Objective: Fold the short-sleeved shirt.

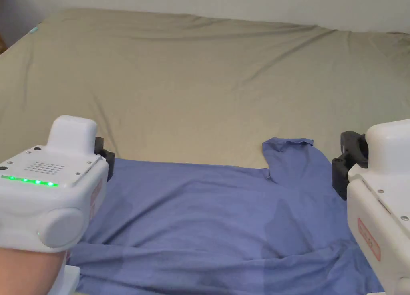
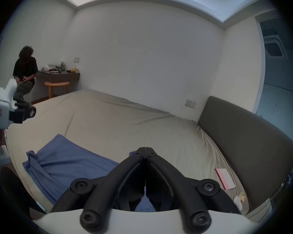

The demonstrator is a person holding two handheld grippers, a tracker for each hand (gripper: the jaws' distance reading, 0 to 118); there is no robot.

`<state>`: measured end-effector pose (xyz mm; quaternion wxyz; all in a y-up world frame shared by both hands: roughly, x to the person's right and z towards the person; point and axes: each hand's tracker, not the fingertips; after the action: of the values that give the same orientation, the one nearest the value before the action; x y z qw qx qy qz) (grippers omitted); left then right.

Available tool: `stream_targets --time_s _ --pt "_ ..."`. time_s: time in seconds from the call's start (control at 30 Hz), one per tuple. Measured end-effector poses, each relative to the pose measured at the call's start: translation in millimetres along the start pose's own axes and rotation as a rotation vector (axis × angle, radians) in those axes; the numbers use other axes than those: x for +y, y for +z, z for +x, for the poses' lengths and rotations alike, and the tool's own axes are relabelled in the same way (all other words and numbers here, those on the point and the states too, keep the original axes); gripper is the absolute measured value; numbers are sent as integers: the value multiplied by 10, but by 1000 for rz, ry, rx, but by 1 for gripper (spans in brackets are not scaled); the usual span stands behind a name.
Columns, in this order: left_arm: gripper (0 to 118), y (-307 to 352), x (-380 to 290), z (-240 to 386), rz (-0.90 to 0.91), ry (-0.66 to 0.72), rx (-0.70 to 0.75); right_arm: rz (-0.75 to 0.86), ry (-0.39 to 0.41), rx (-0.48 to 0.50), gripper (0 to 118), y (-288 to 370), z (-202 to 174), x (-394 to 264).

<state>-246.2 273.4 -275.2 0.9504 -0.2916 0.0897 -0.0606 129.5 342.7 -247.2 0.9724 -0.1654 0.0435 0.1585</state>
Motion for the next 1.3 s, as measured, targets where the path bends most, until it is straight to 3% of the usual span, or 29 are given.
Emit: stream_targets --time_s 0.1,0.13,0.2,0.27,0.33,0.47,0.53,0.57,0.6,0.67,0.7,0.73,0.77,0.8,0.9,1.0,1.03,1.13,1.3 --pt "73 -689 -141 -254 -112 79 -15 -74 -18 6 1 -202 149 -140" --pt "83 -934 -192 -341 -154 89 -26 -86 -24 -1 1 -265 195 -184" --pt "88 -1401 -241 -433 -224 90 -25 -116 -30 -15 1 -378 251 -238" --pt "103 -1749 -256 -441 -260 87 -20 -143 -30 -24 1 -482 302 -279" --pt "110 -2085 -262 -452 -299 95 -17 -166 -33 -27 1 -585 334 -299" --pt "108 -2557 -326 -481 -392 165 -15 -210 -25 -41 1 -766 349 -348" --pt "93 -2658 -396 -475 -447 179 35 -230 -43 -36 1 -819 348 -365" --pt "93 -2646 -434 -472 -443 217 -46 -236 -44 -35 1 -838 339 -370" --pt "92 -2597 -410 -452 -402 192 -7 -242 -37 -35 1 -864 329 -369" --pt "68 -2521 -360 -352 -372 79 -49 -252 -19 -41 1 -915 298 -370" --pt "45 -2478 -327 -280 -358 28 -83 -259 -18 -35 1 -949 291 -366" --pt "10 -2447 -287 -189 -359 -16 -117 -270 -20 -26 1 -1000 305 -360" --pt "1 -2418 -253 -94 -359 -64 -119 -280 -30 -13 1 -1049 314 -350" --pt "1 -2374 -218 -51 -336 -127 -76 -285 -35 -6 1 -1107 324 -343" --pt "1 -2127 -93 -74 -246 -98 -92 -326 -63 14 7 -1360 455 -392" --pt "1 -1755 16 -148 -168 -123 -82 -505 -105 41 97 -1780 663 -550" --pt "1 -1631 32 -167 -155 -125 -82 -565 -107 72 108 -1941 725 -642" --pt "1 -1322 38 -219 -123 -163 -103 -676 -100 20 108 -2325 896 -936" --pt "1 -951 -51 -239 -110 -142 -100 -785 -174 8 108 -2923 1007 -1490"
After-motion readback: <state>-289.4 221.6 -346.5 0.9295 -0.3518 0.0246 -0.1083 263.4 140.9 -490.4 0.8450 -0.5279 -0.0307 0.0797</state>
